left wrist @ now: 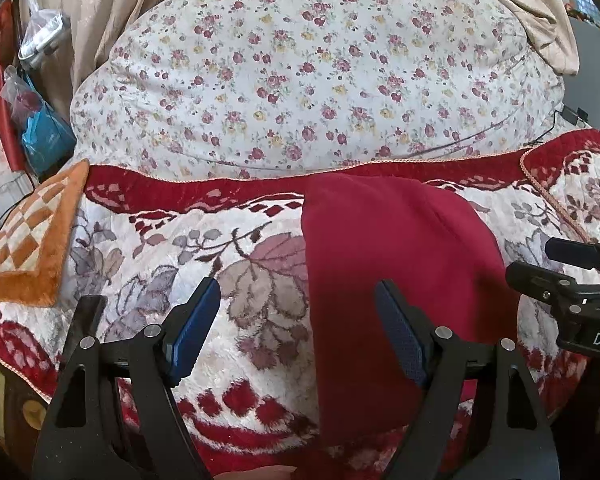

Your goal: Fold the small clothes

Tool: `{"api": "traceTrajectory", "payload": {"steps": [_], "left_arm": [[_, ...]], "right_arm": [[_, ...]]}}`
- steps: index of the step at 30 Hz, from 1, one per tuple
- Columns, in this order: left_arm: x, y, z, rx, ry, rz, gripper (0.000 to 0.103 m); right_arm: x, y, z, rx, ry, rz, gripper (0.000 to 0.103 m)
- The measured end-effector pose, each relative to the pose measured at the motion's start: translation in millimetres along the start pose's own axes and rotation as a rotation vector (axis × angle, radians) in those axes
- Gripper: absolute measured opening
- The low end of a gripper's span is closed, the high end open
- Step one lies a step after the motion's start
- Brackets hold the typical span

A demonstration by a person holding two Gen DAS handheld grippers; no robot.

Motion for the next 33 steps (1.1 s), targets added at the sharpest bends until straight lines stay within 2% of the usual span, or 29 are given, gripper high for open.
{"api": "traceTrajectory", "payload": {"steps": [33], "left_arm": [[-4.1, -3.1, -14.4, -0.037, 0.039, 0.02, 0.08]], "right_arm": [[-0.1, 6.1, -18.6, 0.006, 0.046, 0.013, 0.071]]}}
Point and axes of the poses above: each gripper's, at about its wrist camera, not at the fingertips, and z roughly against the way its jaws point, y to its left, x to its top, the point moved 5 cm from there along -z, roughly the way its jaws point, and after that the axes turned 13 degrees about y, right-handed, at the moved point
